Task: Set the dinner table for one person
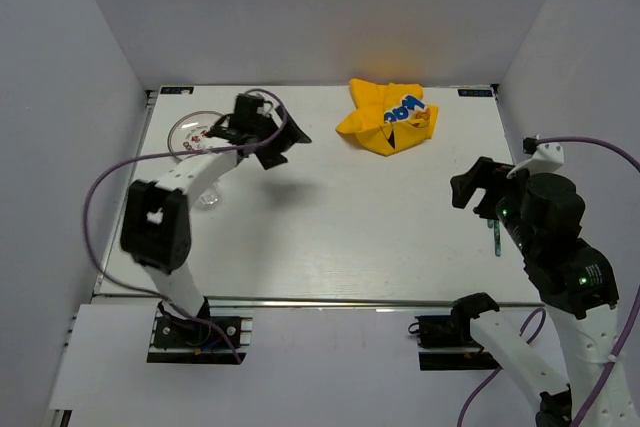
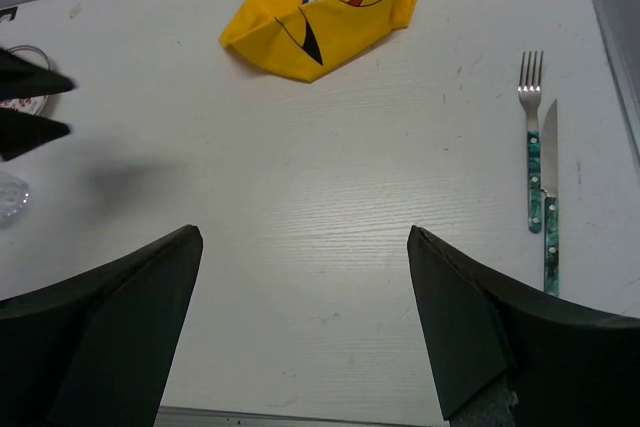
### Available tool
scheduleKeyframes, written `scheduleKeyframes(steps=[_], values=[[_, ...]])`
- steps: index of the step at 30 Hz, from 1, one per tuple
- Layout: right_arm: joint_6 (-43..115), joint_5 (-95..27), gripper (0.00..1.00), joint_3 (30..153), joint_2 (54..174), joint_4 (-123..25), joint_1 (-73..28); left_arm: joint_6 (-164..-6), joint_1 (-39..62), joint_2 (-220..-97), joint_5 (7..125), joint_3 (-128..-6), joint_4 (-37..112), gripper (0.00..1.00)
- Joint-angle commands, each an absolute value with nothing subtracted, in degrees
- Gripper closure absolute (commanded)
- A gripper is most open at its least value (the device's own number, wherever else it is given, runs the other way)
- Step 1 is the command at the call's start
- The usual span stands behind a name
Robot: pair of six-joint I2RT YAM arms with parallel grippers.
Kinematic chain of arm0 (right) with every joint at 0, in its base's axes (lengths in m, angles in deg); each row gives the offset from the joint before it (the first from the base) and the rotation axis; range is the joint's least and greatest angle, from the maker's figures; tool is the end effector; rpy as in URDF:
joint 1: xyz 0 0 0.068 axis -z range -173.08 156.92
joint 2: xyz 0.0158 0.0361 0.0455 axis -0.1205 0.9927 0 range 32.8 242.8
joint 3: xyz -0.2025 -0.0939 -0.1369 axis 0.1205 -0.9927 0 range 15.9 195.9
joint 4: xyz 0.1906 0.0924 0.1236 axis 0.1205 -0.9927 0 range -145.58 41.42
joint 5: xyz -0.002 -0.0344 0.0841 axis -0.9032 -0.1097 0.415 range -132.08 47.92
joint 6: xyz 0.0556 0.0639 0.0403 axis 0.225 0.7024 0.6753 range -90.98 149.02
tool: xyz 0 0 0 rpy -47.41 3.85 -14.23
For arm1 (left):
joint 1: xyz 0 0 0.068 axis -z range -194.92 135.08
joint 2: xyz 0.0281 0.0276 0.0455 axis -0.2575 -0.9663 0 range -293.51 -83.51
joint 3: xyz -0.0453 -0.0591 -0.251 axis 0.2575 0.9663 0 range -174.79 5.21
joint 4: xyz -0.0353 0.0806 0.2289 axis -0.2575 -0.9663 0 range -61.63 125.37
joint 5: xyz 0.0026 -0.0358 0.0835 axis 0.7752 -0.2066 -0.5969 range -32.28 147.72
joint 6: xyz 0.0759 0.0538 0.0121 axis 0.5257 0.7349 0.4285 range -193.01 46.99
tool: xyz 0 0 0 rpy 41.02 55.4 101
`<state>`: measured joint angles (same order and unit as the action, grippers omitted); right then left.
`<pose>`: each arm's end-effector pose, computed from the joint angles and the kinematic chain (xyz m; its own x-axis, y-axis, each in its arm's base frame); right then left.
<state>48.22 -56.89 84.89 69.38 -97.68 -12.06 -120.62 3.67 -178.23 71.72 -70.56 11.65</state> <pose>0.1265 0.0207 0.3919 -0.2838 0.2387 -0.9287 0.0110 0.9693 0.2458 0.3634 -0.1439 0.2422 -0.7861 -0.4917 -0.3746 -0.1522 0.7413 -0.6537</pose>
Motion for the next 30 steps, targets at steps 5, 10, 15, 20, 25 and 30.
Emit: scheduleKeyframes(steps=[5,10,15,20,25,30], values=[[51.16,-49.12,0.11,80.07,68.75,-93.32,-12.15,-146.11,10.65,-202.23,72.95,-84.78,25.53,0.02],[51.16,-46.74,0.11,77.69,67.08,-92.88,-12.06,-153.16,12.41,-210.33,69.07,-88.39,29.39,0.02],[50.73,-44.11,0.11,74.53,65.76,-90.51,-12.06,-159.92,14.08,-213.85,61.95,-87.69,34.05,0.02],[49.67,-42.7,0.11,73.03,66.55,-88.93,-12.06,-163.71,15.14,-217.8,55.01,-92.86,31.86,0.03],[49.58,-38.13,0.11,70.05,66.73,-85.15,-12.15,-165.99,16.19,-223.69,50.43,-102.17,28.62,0.08],[49.67,-37.68,0.11,68.63,66.9,-84.35,-12.15,-167.4,16.19,-230.46,49.2,-112.9,23.87,0.44]])
